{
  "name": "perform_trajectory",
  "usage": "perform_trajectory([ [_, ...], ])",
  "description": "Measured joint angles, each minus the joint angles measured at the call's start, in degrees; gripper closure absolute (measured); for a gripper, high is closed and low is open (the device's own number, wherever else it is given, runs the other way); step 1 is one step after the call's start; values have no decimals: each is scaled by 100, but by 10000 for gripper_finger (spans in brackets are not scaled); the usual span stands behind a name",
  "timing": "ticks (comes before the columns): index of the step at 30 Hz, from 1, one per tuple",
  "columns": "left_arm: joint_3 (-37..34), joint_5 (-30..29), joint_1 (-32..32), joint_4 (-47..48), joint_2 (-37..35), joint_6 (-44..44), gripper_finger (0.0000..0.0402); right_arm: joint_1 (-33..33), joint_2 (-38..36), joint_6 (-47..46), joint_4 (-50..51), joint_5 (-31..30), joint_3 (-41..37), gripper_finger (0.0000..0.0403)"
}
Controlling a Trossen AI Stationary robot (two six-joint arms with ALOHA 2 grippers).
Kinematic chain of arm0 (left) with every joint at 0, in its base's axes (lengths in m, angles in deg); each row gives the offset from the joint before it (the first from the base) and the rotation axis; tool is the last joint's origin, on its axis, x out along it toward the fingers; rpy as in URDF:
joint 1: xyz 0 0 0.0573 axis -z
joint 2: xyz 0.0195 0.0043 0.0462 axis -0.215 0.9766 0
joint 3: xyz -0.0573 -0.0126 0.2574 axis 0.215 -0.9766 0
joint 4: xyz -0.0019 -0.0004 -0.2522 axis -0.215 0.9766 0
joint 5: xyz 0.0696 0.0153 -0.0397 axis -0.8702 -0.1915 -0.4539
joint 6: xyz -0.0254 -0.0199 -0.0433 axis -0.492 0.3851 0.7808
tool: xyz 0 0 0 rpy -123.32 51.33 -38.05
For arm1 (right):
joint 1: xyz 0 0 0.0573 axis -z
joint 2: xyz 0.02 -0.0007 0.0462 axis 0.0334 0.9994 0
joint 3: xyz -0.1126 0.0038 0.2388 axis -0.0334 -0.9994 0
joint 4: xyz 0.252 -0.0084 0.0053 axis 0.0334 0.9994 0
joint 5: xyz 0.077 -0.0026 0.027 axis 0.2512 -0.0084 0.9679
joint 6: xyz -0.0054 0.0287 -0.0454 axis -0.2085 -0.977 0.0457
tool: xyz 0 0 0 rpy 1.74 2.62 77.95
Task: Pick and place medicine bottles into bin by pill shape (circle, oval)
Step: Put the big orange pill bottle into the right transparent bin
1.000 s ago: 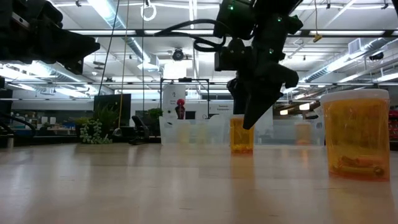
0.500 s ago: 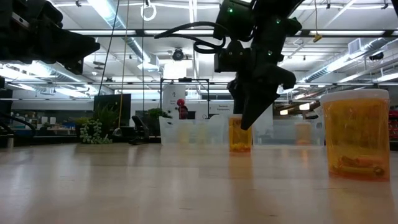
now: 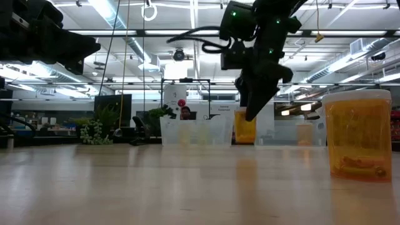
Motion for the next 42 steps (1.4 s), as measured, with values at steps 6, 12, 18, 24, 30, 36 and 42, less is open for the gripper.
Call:
perform_trajectory([
  [6,1,3,-2,-11,0,0,314,231,-591,-24,202,-2,4,179],
  [12,0,2,-1,-11,0,0,315,502,-1098,-61,405,-2,4,179],
  [18,0,2,-2,-9,0,0,308,735,-1349,-81,620,-2,4,179],
  [24,0,2,-1,-9,0,0,313,962,-1405,-20,693,-4,4,179],
  [30,0,2,0,-9,0,0,316,1144,-1405,50,815,-4,23,179],
  [36,0,2,0,-9,0,0,308,1412,-1400,225,1014,-4,229,179],
  [42,0,2,0,-9,0,0,312,1880,-1400,464,1054,-7,389,179],
])
